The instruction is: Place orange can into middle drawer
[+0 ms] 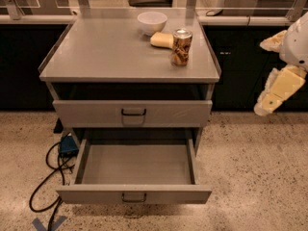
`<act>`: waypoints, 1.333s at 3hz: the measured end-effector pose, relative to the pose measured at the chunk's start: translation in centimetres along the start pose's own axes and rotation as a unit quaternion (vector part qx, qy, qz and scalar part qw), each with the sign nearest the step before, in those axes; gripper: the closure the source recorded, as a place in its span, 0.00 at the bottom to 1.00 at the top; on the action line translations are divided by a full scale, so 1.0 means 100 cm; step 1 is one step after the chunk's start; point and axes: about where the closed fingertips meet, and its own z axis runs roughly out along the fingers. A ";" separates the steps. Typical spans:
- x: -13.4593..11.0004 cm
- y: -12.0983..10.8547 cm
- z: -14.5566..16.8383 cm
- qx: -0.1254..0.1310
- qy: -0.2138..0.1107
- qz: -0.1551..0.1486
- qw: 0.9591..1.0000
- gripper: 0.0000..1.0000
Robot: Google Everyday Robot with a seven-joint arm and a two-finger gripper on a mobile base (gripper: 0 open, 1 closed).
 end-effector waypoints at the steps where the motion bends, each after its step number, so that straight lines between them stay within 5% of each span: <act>1: 0.014 -0.040 0.016 0.012 -0.059 0.026 0.998 0.00; 3: 0.032 -0.115 0.034 0.032 -0.156 0.073 0.985 0.00; 4: 0.032 -0.115 0.034 0.032 -0.156 0.073 0.984 0.00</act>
Offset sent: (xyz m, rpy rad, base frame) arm 0.1200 -0.0735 0.0016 0.3775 -0.1645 -0.0905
